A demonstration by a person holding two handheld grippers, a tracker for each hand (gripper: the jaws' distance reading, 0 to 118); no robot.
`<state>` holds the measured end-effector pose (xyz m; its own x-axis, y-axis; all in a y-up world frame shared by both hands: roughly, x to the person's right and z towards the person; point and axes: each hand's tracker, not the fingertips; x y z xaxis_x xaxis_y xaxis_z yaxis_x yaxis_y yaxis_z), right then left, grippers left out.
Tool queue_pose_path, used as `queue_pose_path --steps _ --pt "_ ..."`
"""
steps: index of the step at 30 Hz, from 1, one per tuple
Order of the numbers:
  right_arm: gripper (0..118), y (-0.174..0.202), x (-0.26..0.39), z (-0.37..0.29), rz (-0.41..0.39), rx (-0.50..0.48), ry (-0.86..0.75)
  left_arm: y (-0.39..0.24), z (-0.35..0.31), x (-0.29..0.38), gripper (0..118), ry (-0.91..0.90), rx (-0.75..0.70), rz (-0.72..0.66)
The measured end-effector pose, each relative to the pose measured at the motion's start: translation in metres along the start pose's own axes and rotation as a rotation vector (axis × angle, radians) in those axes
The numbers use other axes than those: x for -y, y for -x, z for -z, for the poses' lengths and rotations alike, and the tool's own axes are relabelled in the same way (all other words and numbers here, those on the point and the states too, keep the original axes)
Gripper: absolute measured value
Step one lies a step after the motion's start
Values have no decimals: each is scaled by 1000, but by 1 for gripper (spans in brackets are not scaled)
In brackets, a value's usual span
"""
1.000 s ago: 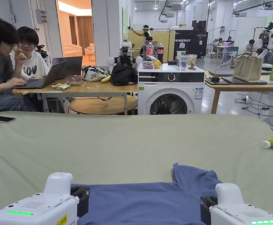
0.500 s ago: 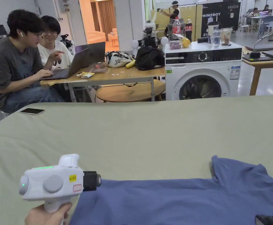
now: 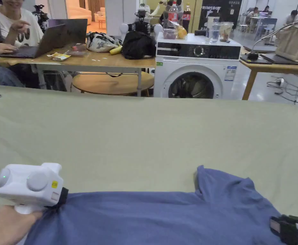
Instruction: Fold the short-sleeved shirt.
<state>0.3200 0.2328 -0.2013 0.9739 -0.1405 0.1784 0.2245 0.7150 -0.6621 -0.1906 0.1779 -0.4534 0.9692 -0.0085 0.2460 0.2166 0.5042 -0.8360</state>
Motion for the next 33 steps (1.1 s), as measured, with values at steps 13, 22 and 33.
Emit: queue_pose_path --steps 13,22,33 --pt "5 -25 -52 125 -3 150 242 -4 -7 10 0 -14 22 -47" --pt "0 -12 -38 -5 -64 51 -40 23 -113 47 0 -285 163 -15" --pt "0 -11 120 -133 -61 49 -38 48 -196 208 0 -278 228 -52"
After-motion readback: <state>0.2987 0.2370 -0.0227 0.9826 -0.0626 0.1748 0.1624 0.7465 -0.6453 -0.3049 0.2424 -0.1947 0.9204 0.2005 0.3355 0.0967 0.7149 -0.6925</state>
